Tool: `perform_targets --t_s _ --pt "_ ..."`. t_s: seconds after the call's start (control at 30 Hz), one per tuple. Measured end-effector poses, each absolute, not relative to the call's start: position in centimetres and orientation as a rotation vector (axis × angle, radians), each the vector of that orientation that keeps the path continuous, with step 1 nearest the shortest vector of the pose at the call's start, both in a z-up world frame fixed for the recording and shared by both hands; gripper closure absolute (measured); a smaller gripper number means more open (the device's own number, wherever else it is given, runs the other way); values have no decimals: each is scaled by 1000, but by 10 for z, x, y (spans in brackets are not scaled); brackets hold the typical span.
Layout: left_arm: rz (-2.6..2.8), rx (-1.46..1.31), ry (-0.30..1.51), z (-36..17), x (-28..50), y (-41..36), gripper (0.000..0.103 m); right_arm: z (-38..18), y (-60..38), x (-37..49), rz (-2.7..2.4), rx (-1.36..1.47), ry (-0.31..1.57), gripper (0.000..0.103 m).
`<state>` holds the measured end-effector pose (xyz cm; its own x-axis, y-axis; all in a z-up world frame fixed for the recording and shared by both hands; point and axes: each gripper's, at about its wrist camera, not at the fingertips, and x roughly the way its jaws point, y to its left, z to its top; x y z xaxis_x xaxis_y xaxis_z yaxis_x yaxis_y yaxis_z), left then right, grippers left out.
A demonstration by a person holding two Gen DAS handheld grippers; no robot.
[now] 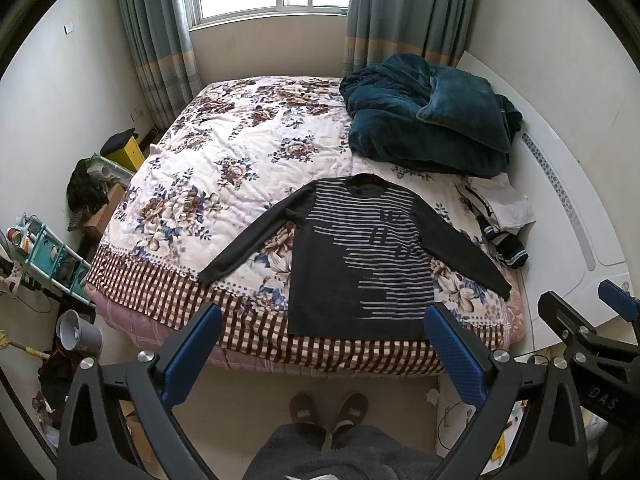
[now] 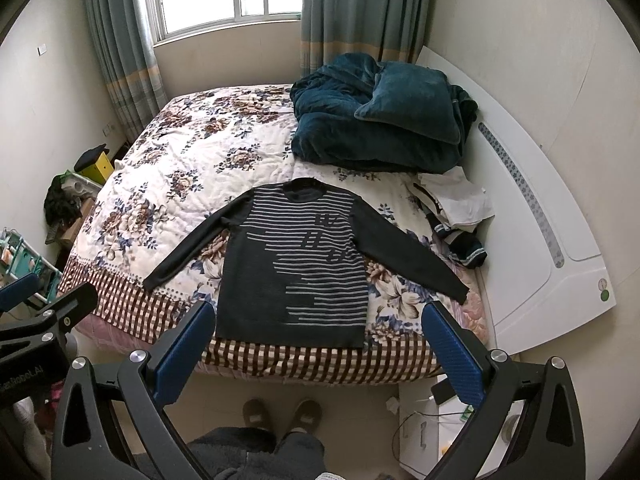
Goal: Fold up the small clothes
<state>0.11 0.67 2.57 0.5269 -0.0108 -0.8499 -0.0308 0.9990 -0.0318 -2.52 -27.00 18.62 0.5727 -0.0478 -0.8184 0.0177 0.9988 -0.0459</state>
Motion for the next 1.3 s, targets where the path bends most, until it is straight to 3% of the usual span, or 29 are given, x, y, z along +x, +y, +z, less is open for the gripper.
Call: perform_targets --t_s 1.3 --pt "33 -50 973 33 15 13 0 213 -267 2 -17 -38 938 0"
